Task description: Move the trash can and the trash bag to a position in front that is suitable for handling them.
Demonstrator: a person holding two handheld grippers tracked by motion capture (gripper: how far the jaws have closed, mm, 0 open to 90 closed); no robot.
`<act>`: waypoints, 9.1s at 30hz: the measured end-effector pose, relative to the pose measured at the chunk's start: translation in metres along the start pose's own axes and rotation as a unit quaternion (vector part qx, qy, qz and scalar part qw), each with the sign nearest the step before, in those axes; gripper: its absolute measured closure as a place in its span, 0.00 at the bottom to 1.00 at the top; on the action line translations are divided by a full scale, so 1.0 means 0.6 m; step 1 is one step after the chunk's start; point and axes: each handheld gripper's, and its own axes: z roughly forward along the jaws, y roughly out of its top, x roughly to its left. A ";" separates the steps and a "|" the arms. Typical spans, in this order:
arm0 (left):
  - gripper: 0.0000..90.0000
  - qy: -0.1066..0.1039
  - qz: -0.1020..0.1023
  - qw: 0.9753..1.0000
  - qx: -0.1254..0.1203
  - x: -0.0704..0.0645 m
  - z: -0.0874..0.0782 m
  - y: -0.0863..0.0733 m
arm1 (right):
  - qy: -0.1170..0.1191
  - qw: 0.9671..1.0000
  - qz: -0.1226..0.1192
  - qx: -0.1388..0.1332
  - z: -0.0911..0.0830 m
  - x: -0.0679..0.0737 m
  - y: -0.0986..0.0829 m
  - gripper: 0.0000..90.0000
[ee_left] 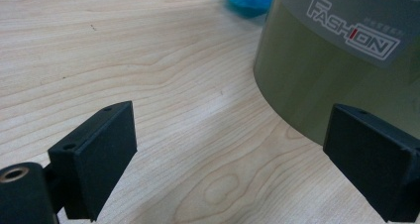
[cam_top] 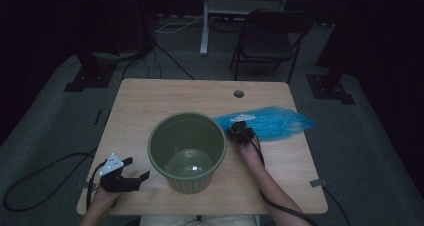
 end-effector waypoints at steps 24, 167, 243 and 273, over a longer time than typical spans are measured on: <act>0.08 0.005 -0.002 1.000 -0.003 0.000 0.000 0.002 | 0.051 0.998 0.024 0.012 -0.121 -0.068 -0.131 0.68; 0.08 0.003 -0.009 1.000 -0.005 0.002 -0.002 0.000 | 0.061 0.998 -0.011 0.024 -0.190 -0.057 -0.161 0.48; 0.08 -0.001 -0.010 1.000 -0.003 0.005 -0.003 -0.001 | -0.122 0.967 0.221 -0.031 -0.126 -0.225 -0.047 0.36; 0.08 -0.002 -0.007 1.000 -0.002 0.003 -0.001 -0.001 | -0.136 0.983 0.122 -0.004 -0.044 -0.096 -0.065 0.79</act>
